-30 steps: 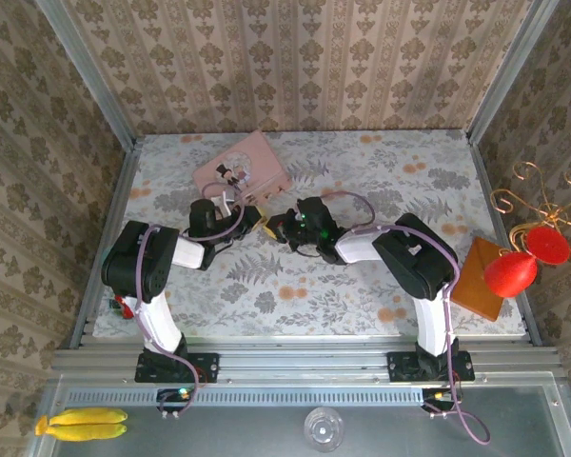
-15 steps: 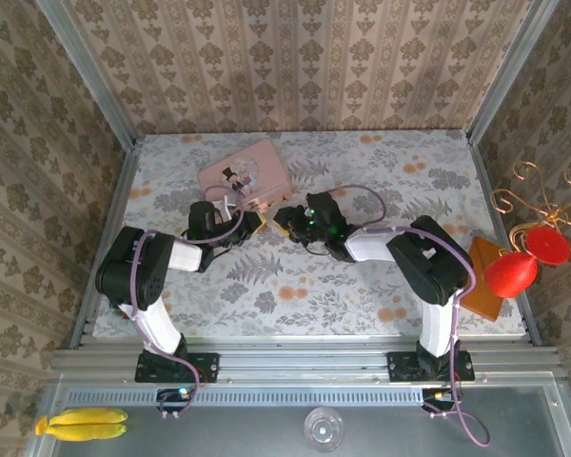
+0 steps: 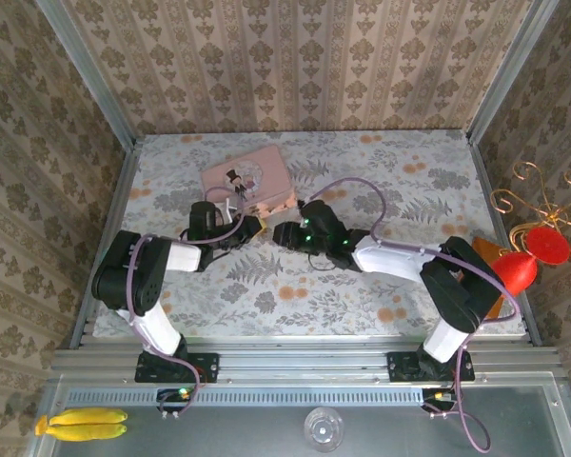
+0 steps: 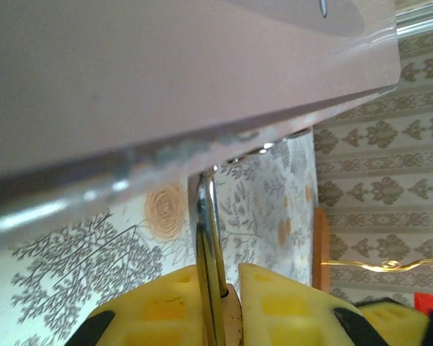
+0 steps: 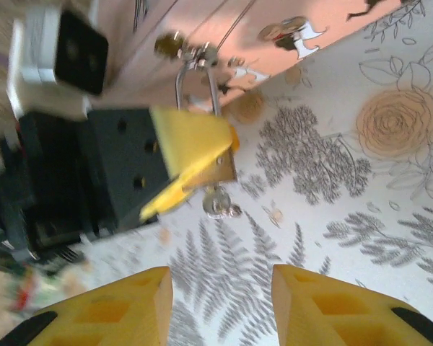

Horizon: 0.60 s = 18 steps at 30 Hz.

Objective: Unlock a padlock with a key

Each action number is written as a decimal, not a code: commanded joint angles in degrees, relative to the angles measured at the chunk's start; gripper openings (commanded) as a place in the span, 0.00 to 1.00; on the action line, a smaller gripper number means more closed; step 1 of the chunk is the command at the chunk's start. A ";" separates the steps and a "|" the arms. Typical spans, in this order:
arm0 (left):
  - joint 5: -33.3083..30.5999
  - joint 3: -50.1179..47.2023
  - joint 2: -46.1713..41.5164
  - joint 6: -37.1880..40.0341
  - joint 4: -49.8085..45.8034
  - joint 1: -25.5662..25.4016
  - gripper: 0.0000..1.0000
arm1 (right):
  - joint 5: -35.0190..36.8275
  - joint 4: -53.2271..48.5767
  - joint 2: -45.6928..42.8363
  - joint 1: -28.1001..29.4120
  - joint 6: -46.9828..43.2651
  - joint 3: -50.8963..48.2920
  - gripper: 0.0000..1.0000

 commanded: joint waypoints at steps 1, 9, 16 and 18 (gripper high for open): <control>-1.60 1.75 -2.65 4.07 -14.11 -1.73 0.00 | 14.80 -10.95 -1.42 5.24 -17.77 3.62 0.44; -7.39 3.16 -7.45 8.10 -21.87 -3.91 0.00 | 21.56 16.45 -3.45 11.02 -33.00 -10.86 0.46; -9.67 1.93 -9.02 3.63 -23.73 -4.72 0.00 | 26.62 42.62 -1.72 16.32 -46.10 -21.77 0.51; -11.95 1.05 -10.97 2.42 -25.51 -5.39 0.00 | 26.51 43.03 -0.28 17.02 -47.74 -21.41 0.51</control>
